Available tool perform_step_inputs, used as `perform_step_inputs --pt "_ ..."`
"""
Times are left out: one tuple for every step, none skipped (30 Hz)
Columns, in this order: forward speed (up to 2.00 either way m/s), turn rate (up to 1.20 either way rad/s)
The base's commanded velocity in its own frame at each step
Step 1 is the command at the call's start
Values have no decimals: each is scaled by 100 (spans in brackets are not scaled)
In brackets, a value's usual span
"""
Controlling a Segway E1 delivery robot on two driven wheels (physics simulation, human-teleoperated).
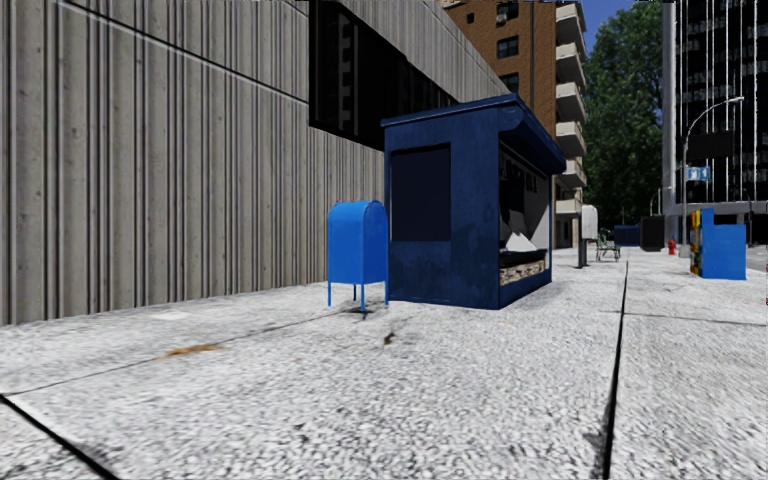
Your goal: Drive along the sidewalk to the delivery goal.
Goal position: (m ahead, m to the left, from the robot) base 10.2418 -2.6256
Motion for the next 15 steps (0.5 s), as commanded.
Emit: perform_step_inputs --pt "200 110" --pt "200 110" --pt "200 110" --pt "200 110" --pt "200 110" --pt "200 110" --pt "200 109" --pt "200 109" --pt "200 108" --pt "200 106" --pt "200 106" --pt "200 100" --pt "200 92" --pt "200 71" --pt "200 52"
